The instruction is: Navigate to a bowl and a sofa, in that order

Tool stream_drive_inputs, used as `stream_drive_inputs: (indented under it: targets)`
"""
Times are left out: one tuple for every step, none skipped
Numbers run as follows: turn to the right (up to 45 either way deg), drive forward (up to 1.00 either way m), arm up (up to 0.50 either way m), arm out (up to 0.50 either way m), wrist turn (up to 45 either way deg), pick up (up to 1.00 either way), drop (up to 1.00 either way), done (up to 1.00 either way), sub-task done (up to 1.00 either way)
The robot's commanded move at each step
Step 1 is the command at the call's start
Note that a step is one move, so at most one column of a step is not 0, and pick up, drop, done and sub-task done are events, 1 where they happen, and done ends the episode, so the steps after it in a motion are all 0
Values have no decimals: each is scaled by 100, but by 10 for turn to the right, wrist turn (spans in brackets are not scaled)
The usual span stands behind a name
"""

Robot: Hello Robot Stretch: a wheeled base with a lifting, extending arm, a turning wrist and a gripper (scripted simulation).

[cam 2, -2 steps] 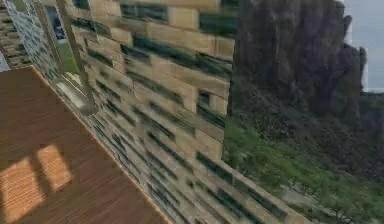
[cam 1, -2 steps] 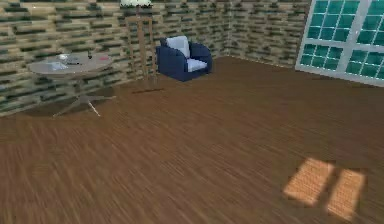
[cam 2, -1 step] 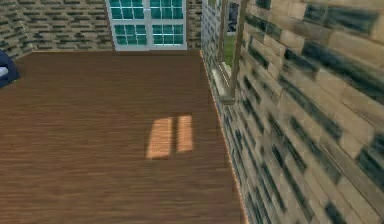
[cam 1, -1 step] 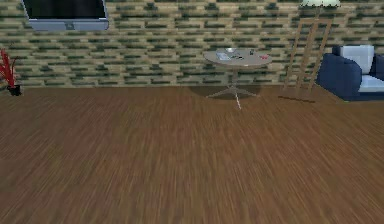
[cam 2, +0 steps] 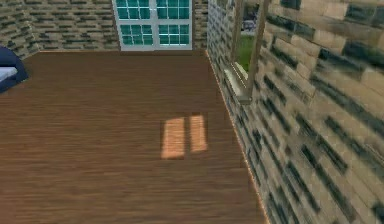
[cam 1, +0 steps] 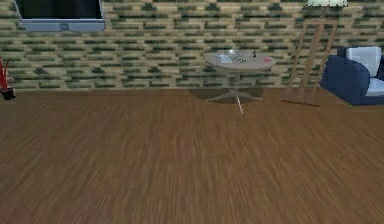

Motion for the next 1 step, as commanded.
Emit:
stream_drive_inputs:
  targets:
    - [-60, 0, 0, 0, 0, 0, 0, 0, 0]
